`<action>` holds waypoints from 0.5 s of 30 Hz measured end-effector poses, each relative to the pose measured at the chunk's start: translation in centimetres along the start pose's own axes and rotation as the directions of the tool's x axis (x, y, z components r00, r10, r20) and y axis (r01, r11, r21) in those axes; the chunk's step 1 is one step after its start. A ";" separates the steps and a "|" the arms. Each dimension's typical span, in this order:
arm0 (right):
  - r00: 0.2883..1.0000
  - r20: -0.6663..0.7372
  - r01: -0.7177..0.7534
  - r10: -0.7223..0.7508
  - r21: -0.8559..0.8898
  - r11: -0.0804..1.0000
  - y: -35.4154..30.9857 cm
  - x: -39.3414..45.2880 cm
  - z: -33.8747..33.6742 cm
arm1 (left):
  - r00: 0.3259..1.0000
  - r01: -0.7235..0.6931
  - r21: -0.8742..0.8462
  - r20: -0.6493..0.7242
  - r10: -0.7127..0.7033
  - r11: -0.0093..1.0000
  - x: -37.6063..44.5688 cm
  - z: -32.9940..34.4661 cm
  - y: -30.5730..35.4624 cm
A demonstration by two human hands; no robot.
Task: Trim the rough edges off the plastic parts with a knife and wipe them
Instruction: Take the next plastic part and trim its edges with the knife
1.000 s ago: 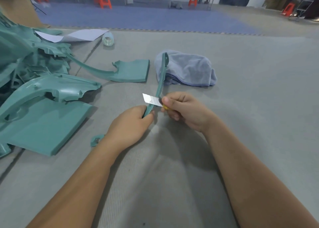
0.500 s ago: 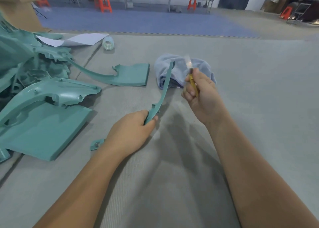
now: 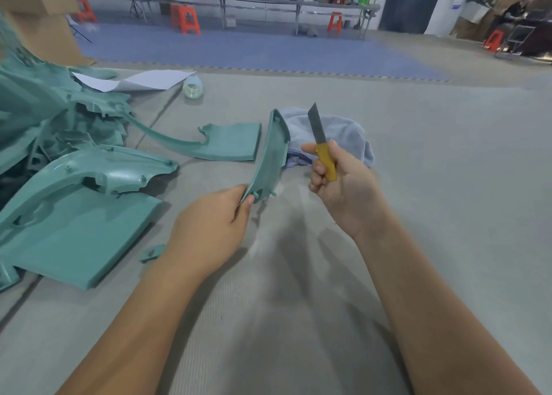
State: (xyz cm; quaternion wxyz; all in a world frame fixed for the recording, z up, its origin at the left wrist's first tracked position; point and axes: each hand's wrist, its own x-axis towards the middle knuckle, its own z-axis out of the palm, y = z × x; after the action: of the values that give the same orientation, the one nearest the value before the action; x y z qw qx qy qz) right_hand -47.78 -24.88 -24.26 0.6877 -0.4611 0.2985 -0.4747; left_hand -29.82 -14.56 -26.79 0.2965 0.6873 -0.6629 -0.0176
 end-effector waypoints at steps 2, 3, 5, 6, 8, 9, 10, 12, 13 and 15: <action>1.000 0.006 0.010 -0.010 -0.006 1.000 0.0 -0.1 0.2 | 1.000 0.010 -0.001 0.005 -0.010 1.000 -0.1 0.1 0.0; 0.999 0.008 0.033 -0.033 -0.031 0.999 0.1 -0.2 0.3 | 1.000 0.013 -0.003 0.006 -0.013 1.000 -0.1 0.1 0.0; 0.995 0.022 0.096 -0.093 -0.151 0.984 0.1 -0.4 0.3 | 1.000 0.019 -0.013 0.011 -0.019 1.000 -0.1 0.1 0.0; 0.992 0.031 0.125 -0.121 -0.223 0.967 0.1 -0.5 0.4 | 1.000 0.023 -0.019 0.012 -0.022 1.000 -0.2 0.2 0.0; 0.984 0.061 0.176 -0.166 -0.333 0.926 0.2 -0.8 0.5 | 1.000 0.029 -0.027 0.008 -0.029 0.999 -0.1 0.2 0.0; 0.980 0.076 0.199 -0.184 -0.363 0.910 0.2 -0.8 0.7 | 0.999 0.032 -0.030 0.006 -0.032 0.999 -0.1 0.2 -0.1; 0.977 0.087 0.213 -0.194 -0.376 0.902 0.2 -0.8 0.8 | 0.999 0.034 -0.034 0.004 -0.033 0.999 -0.2 0.3 -0.1; 0.983 0.085 0.183 -0.163 -0.369 0.911 0.2 -0.7 1.2 | 0.999 0.035 -0.039 0.000 -0.035 0.999 -0.2 0.3 -0.1; 0.990 0.073 0.143 -0.125 -0.360 0.922 0.1 -0.6 1.4 | 0.999 0.037 -0.041 -0.001 -0.037 0.998 -0.3 0.3 -0.1; 0.996 0.067 0.086 -0.067 -0.355 0.931 0.1 -0.5 1.4 | 0.999 0.039 -0.046 -0.003 -0.039 0.998 -0.3 0.3 -0.2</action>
State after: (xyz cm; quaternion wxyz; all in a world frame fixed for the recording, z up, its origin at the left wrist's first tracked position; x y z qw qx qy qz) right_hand -46.72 -23.91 -23.80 0.5811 -0.6025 0.3431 -0.4262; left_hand -29.83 -14.39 -27.21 0.3128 0.6933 -0.6481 -0.0374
